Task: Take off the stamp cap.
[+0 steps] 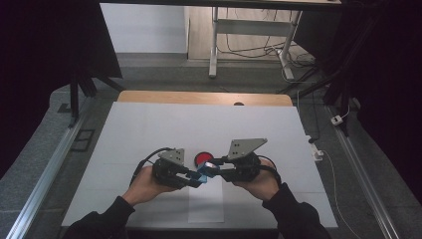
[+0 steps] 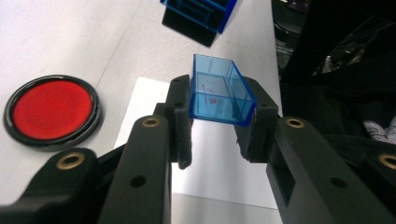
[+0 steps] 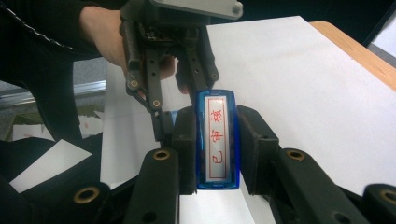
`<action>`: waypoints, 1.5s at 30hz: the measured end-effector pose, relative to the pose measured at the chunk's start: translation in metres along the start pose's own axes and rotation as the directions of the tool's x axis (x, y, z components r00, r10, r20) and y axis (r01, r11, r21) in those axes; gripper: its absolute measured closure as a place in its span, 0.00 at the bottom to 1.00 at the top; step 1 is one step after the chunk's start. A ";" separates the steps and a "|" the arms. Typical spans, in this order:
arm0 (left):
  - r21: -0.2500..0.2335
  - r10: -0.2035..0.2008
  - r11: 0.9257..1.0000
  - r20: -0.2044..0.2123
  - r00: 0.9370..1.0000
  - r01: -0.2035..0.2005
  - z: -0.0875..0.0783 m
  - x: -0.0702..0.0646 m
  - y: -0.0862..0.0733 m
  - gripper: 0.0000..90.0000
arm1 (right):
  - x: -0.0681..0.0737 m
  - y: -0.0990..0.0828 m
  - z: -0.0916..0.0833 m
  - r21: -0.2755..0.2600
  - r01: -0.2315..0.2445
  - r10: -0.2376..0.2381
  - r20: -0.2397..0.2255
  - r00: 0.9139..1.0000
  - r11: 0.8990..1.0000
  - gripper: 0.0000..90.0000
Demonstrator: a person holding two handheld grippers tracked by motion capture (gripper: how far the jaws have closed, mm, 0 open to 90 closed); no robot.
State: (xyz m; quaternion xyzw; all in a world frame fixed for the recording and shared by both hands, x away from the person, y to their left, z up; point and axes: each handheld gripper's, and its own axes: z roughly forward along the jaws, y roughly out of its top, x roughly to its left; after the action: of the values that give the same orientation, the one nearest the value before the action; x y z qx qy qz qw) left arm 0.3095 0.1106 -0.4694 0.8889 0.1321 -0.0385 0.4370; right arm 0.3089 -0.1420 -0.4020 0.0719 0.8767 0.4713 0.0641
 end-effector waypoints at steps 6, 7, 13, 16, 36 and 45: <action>0.009 -0.022 1.000 -0.061 0.998 0.023 -0.008 -0.004 -0.004 0.76 | 0.000 -0.001 -0.001 0.003 -0.007 0.007 0.004 1.000 1.000 0.78; 0.012 -0.027 1.000 -0.068 0.997 0.028 -0.010 -0.005 -0.005 0.76 | 0.000 -0.001 -0.001 0.004 -0.009 0.009 0.005 1.000 1.000 0.78; 0.011 -0.065 0.998 -0.115 0.991 0.067 -0.018 -0.010 -0.009 0.76 | -0.001 -0.002 0.000 0.011 -0.023 0.022 0.010 1.000 1.000 0.78; 0.009 -0.090 0.996 -0.132 0.987 0.092 -0.023 -0.012 -0.012 0.76 | -0.002 -0.002 0.000 0.008 -0.031 0.031 0.007 0.999 0.999 0.78; -0.094 -0.242 0.970 -0.251 0.937 0.226 -0.064 -0.035 -0.050 0.76 | -0.003 -0.004 0.000 0.034 -0.047 0.046 0.031 0.998 0.998 0.78; -0.146 -0.315 0.948 -0.340 0.886 0.282 -0.085 -0.052 -0.076 0.76 | -0.005 -0.005 0.000 0.028 -0.067 0.065 0.046 0.997 0.997 0.78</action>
State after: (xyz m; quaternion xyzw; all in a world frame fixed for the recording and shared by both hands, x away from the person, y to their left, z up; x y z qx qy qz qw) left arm 0.2350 0.2110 -0.4657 0.8287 0.3465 0.0640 0.4350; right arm 0.3135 -0.1456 -0.4063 0.1124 0.8789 0.4586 0.0672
